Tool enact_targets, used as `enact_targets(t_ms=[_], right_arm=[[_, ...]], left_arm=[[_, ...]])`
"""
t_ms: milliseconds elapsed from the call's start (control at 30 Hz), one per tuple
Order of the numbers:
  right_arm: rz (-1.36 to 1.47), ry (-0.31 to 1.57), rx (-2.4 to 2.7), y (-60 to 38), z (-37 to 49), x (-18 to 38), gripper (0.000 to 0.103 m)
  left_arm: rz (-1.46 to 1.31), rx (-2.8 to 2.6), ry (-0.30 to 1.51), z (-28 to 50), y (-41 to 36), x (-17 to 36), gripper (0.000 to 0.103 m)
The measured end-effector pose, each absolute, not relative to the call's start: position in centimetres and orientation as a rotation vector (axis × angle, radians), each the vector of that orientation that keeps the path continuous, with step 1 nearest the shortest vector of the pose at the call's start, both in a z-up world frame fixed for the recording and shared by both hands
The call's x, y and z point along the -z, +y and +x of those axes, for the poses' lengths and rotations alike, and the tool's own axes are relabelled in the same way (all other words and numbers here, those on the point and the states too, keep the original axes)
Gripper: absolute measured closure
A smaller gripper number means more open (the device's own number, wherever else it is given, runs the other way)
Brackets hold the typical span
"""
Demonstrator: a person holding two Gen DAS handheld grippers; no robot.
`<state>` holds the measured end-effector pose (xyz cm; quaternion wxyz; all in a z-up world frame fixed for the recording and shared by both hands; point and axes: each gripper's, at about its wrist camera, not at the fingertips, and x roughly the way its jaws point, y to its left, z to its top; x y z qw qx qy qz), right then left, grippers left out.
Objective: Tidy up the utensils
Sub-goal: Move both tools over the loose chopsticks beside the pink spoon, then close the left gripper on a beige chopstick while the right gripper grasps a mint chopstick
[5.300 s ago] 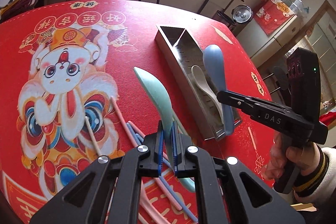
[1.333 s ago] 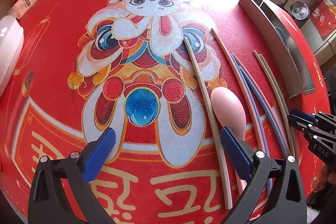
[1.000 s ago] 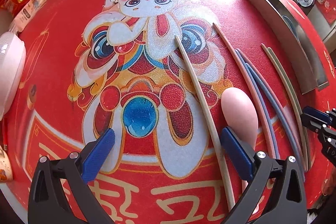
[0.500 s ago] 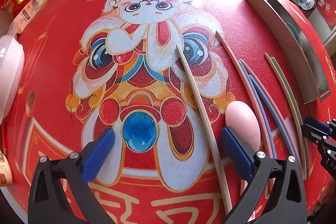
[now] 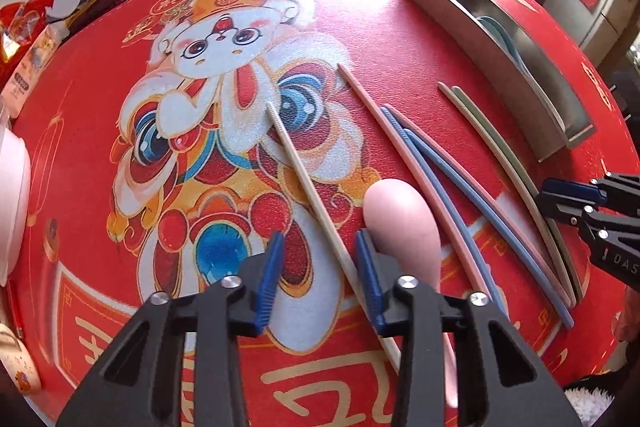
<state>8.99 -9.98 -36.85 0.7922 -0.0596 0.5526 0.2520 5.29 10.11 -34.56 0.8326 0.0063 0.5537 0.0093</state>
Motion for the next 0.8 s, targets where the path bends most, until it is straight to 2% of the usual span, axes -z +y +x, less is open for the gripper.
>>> enact_targets(t_ms=[33,67,267,667,800], right_arm=[[-0.128,1.189,-0.543,-10.0,9.0,36.8,0.085],[-0.129,1.19,-0.543,-10.0,9.0,36.9,0.085],[-0.165,1.183,-0.545,-9.6,8.9,36.8,0.085],[-0.17,1.191,-0.562,-9.5,9.2,36.9,0.086],[-0.169,1.199,-0.559,-9.6,9.4,37.0,0.092]], left_arm=[[0.02,-0.007,1.178,5.2,9.8,34.5,0.087],[0.018,0.001,1.181,5.1,9.7,34.5,0.091],[-0.112,0.029,1.19,4.1,11.2,34.4,0.096],[-0.16,0.053,1.201,2.1,11.7,34.6,0.096],[-0.181,0.058,1.195,1.9,12.1,34.6,0.096]])
